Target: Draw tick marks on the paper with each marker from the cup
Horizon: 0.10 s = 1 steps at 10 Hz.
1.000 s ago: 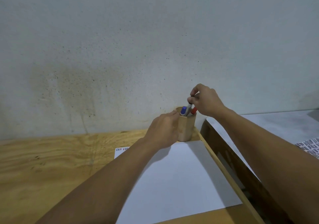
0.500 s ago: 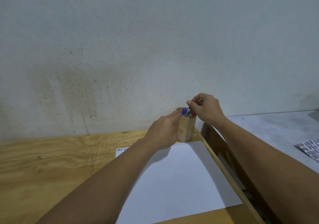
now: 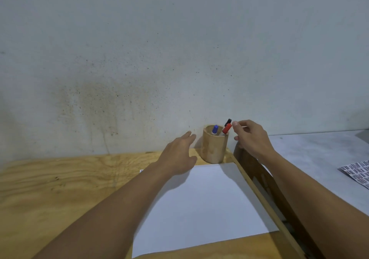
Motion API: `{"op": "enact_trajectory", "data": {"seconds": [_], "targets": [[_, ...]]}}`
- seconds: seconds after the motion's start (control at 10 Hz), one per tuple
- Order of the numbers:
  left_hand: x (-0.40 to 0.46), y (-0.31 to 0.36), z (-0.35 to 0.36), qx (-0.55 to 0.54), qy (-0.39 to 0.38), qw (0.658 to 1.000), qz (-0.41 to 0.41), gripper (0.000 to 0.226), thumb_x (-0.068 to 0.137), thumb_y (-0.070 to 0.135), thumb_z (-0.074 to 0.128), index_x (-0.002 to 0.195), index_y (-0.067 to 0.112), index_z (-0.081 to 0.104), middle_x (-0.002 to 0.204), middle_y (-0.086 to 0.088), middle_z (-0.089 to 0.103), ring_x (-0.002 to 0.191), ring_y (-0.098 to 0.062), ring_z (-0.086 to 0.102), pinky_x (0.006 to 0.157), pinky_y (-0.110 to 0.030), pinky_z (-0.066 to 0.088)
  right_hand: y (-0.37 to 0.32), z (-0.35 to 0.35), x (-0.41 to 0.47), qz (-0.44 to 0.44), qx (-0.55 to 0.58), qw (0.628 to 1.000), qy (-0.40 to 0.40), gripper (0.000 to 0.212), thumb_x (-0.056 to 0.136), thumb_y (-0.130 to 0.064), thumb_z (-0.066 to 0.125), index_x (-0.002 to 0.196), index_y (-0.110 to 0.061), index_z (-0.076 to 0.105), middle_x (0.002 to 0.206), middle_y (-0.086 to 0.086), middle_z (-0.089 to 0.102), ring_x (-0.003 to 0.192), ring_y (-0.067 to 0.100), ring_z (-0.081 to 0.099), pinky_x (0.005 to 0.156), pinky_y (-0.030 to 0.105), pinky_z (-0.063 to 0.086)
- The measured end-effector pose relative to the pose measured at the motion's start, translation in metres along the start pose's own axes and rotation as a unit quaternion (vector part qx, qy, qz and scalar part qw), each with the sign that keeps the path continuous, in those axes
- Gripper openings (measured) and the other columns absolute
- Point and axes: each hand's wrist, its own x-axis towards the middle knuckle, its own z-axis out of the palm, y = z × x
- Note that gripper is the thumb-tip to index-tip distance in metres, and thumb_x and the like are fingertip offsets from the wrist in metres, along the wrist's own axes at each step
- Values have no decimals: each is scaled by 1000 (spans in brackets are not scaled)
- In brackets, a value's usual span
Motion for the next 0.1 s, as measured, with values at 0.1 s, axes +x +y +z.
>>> {"op": "enact_trajectory", "data": {"seconds": [0.1], "targets": [[-15,-9,-7,-14,13,1000,-16,71,85,22,62,146,18,28,158,-1,23,142,-20,27,115,-36,27,11,-5,-16,7,-7,1000,5,55,90,-60,49,124,-17,58,110,0,68,90,15,68,85,45,59]]}}
